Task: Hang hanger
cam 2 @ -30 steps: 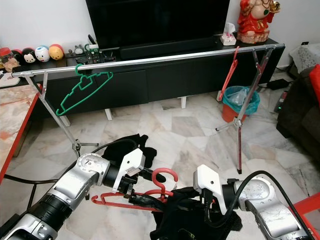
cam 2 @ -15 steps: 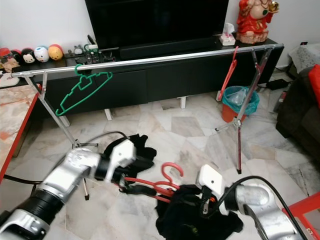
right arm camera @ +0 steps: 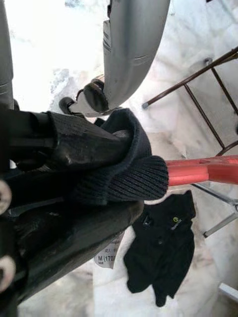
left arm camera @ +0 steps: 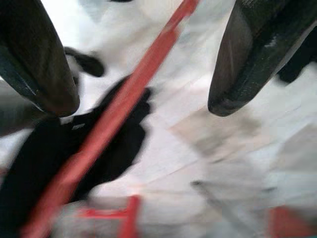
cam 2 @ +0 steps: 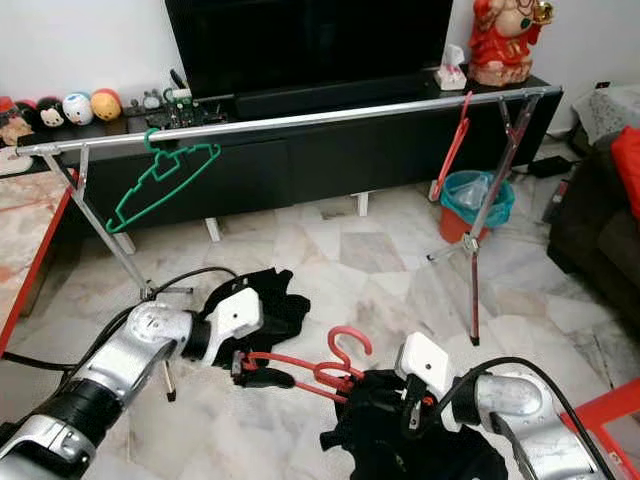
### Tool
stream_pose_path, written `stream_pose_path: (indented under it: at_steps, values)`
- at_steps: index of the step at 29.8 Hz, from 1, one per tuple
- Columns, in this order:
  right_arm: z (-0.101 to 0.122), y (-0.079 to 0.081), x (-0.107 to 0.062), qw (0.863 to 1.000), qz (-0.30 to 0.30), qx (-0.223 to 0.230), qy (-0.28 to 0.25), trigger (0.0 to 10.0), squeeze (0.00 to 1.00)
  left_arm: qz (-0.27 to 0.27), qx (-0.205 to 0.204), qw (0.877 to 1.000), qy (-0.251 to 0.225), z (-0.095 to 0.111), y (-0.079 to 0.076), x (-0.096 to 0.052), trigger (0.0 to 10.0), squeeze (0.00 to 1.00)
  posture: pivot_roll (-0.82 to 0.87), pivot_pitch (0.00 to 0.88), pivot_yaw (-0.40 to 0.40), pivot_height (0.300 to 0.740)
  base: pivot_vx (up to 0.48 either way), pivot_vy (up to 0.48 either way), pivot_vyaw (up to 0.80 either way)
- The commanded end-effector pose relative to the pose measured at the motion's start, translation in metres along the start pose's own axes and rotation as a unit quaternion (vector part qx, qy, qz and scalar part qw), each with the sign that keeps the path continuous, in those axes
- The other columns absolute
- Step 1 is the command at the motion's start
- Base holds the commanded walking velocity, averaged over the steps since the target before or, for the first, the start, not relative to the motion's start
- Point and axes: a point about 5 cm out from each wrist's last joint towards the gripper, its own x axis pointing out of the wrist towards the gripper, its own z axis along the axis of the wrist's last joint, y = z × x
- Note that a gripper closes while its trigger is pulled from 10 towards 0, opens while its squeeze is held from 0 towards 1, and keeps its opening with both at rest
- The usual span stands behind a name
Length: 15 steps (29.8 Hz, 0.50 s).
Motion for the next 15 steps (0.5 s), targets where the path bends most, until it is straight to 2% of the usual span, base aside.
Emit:
stream_pose_path:
  at_steps: [1,3,4,6,7,8,10,14,15]
  values:
    - [0.003,-0.004,-0.005,1.0,-0.017,-0.013,-0.005,0.0,0.0,0.071,0.01,0.997,0.011,-0.001,0.018,-0.011,10.0,0.0,-0.08,0.0,0.037,0.74,0.0,0.0,0.0]
    - [0.001,-0.004,-0.006,1.0,-0.019,-0.015,0.003,0.0,0.0,0.097,0.008,0.995,0.015,-0.003,0.023,-0.015,10.0,0.0,-0.07,0.0,0.037,0.74,0.0,0.0,0.0]
    - [-0.003,-0.003,-0.006,1.0,-0.02,-0.014,0.011,0.0,0.0,0.127,0.006,0.992,0.019,-0.008,0.027,-0.018,10.0,0.0,-0.07,0.0,0.037,0.74,0.0,0.0,0.0]
    - [-0.004,-0.003,-0.006,1.0,-0.02,-0.013,0.014,0.0,0.0,0.138,0.008,0.99,0.02,-0.009,0.028,-0.02,10.0,0.0,-0.07,0.0,0.037,0.74,0.0,0.0,0.0]
    - [-0.006,-0.002,-0.006,1.0,-0.021,-0.013,0.018,0.0,0.0,0.175,-0.006,0.985,0.013,-0.011,0.033,-0.023,10.0,0.0,-0.07,0.0,0.037,0.74,0.0,0.0,0.0]
    - [-0.006,-0.002,-0.006,1.0,-0.021,-0.013,0.018,0.0,0.0,0.175,-0.006,0.985,0.013,-0.011,0.033,-0.023,10.0,0.0,-0.07,0.0,0.037,0.74,0.0,0.0,0.0]
    - [-0.009,-0.003,-0.005,0.999,-0.029,-0.011,0.025,0.0,0.0,0.215,-0.038,0.976,-0.01,-0.012,0.039,-0.027,10.0,0.0,-0.07,0.0,0.036,0.74,0.0,0.0,0.0]
    - [-0.012,-0.005,-0.006,0.998,-0.041,-0.015,0.034,0.0,0.0,0.22,-0.04,0.975,-0.013,-0.014,0.039,-0.029,10.0,0.0,-0.07,0.0,0.035,0.74,0.0,0.0,0.0]
    - [-0.015,-0.01,-0.007,0.997,-0.063,-0.021,0.044,0.0,0.0,0.224,-0.037,0.974,-0.006,-0.018,0.039,-0.03,10.0,0.0,-0.07,0.0,0.035,0.74,0.0,0.0,0.0]
